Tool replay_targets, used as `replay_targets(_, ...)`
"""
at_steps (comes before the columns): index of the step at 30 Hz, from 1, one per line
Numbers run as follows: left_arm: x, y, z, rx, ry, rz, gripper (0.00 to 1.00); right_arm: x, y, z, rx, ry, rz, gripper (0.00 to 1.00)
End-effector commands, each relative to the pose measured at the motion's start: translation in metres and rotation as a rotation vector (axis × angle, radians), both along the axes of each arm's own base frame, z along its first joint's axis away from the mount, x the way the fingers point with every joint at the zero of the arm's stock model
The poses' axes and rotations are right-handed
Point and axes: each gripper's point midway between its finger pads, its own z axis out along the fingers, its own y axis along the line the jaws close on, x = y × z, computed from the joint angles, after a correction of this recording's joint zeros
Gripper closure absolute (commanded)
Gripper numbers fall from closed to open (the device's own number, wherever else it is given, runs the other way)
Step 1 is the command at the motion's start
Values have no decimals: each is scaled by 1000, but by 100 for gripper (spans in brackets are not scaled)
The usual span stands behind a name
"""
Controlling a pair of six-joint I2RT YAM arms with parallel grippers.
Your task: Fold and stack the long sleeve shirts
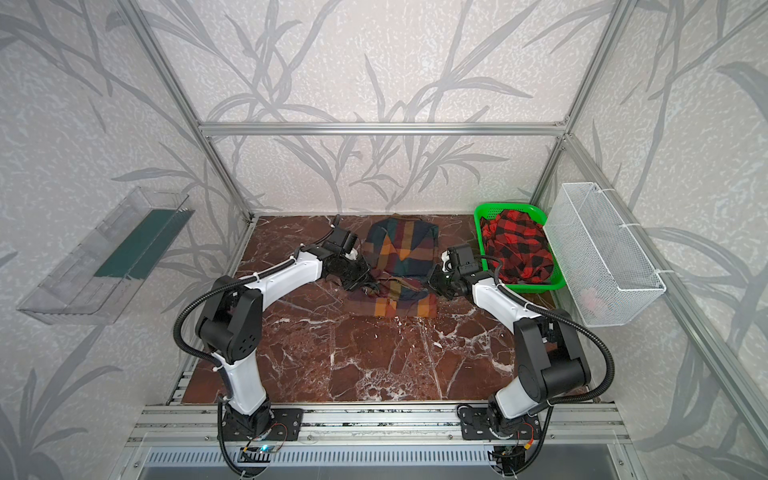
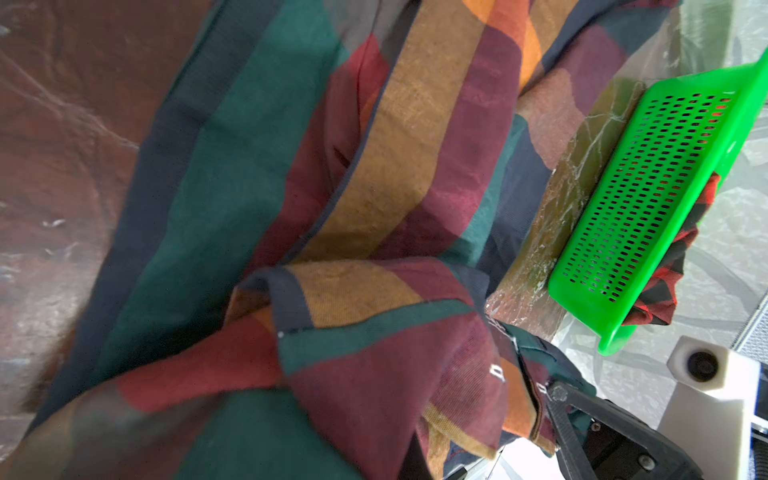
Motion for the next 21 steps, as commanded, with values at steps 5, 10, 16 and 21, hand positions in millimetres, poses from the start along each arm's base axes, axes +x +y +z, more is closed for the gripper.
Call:
replay_targets(5,13,5,3,27,2,-3,90,20,-1,-4,4,-11,0,100)
replay_targets(10,20,6,2,37,6,-2,81,26,-3,-13,-9,2,-10,96)
replay_targets(16,28,10,2,45,12,6,73,31,-4,-12,-18,7,-15,82)
replay_targets(21,37,11,14,49,-11,8,70,33,-7,-5,-32,4,-24,62)
